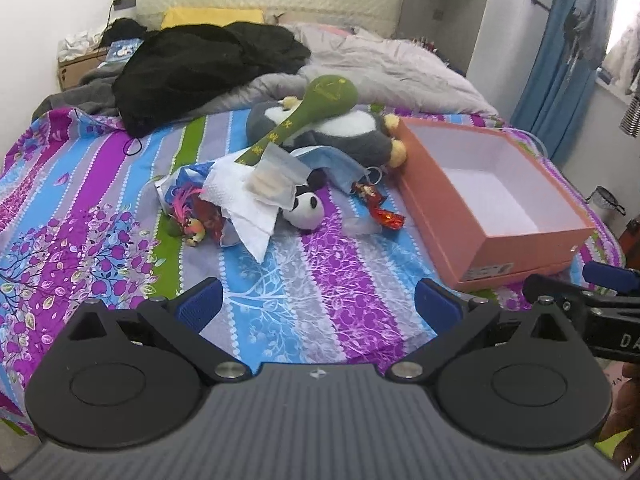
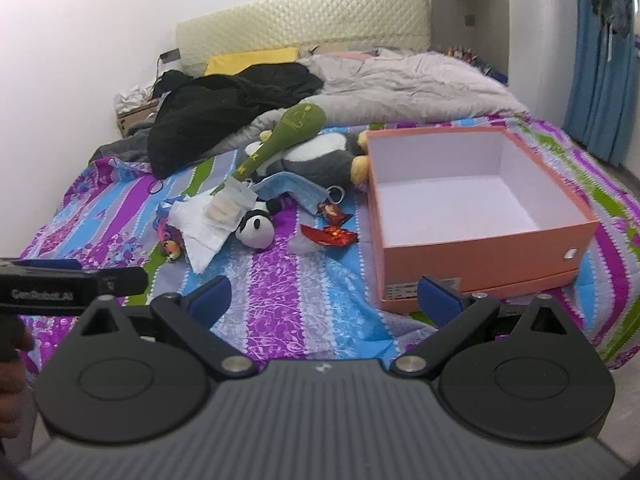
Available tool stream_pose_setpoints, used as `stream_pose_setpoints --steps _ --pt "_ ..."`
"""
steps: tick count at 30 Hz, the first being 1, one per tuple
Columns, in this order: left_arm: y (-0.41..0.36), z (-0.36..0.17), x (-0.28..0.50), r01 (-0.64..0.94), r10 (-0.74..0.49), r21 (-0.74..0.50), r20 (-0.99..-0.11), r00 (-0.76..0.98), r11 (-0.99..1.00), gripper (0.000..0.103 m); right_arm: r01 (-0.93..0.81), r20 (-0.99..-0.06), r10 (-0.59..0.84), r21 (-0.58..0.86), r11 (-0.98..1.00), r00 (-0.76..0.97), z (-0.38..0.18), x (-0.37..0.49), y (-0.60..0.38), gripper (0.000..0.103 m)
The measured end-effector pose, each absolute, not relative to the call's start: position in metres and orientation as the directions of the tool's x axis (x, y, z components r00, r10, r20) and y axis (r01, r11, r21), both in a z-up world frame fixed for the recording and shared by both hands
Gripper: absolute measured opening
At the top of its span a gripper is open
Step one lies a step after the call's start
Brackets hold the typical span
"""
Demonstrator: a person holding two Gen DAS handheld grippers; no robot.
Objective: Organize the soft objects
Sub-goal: 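Grasp the white tissue with the left gripper while the right gripper grasps the red foil candy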
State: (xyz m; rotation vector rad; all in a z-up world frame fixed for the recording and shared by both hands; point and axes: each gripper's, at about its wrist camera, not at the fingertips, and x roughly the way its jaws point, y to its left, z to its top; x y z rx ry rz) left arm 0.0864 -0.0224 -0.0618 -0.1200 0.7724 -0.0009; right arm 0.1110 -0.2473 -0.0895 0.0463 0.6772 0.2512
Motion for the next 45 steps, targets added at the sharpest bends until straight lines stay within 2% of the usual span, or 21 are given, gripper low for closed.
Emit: stream_pose_setpoints --steps 12,15,18,25,29,32,35,36,40,43,45 --pt "0.017 -0.111 0.171 -0.119 -0.026 -0.139 -0.749 0.662 0.983 0.102 -0.305 -0.677 0.288 0.098 0.947 0.677 -0.122 0.187 -0.205 0.100" --pt "0.028 -0.127 0.190 -0.132 -0.024 -0.141 -0.765 0.644 0.981 0.102 -0.310 -0.699 0.283 0.092 0.946 0.656 -0.133 0.206 -0.197 0.094" --pt "0.038 -0.145 0.207 -0.134 -0.035 -0.151 -0.780 0.625 0.979 0.101 -0.311 -0.722 0.270 0.080 0.947 0.637 -0.145 0.225 -0.188 0.078" --pt "0.050 -0.177 0.236 -0.125 -0.057 -0.164 -0.797 0.602 0.978 0.083 -0.298 -0.756 0.229 0.048 0.954 0.613 -0.179 0.267 -0.174 0.059" --pt "0.056 -0.192 0.254 -0.116 -0.084 -0.187 -0.802 0.591 0.976 0.073 -0.304 -0.767 0.196 0.002 0.953 0.611 -0.197 0.288 -0.168 0.041" --pt "0.055 -0.201 0.263 -0.110 -0.083 -0.180 -0.807 0.584 0.977 0.066 -0.308 -0.768 0.172 -0.034 0.951 0.617 -0.209 0.300 -0.163 0.036" --pt "0.056 -0.209 0.270 -0.114 -0.085 -0.183 -0.812 0.577 0.976 0.053 -0.328 -0.763 0.148 -0.088 0.941 0.629 -0.218 0.306 -0.158 0.030" --pt "0.057 -0.211 0.273 -0.119 -0.091 -0.193 -0.813 0.576 0.974 0.042 -0.332 -0.761 0.144 -0.098 0.938 0.632 -0.220 0.308 -0.157 0.030" --pt "0.060 -0.210 0.279 -0.137 -0.093 -0.210 -0.808 0.582 0.968 0.013 -0.316 -0.769 0.132 -0.095 0.944 0.625 -0.221 0.314 -0.158 0.009" --pt "0.060 -0.199 0.278 -0.137 -0.102 -0.230 -0.788 0.607 0.964 0.005 -0.302 -0.755 0.138 -0.082 0.950 0.641 -0.213 0.312 -0.160 0.005" --pt "0.058 -0.189 0.274 -0.130 -0.110 -0.243 -0.772 0.626 0.961 0.004 -0.303 -0.751 0.143 -0.080 0.950 0.644 -0.208 0.307 -0.161 0.003"
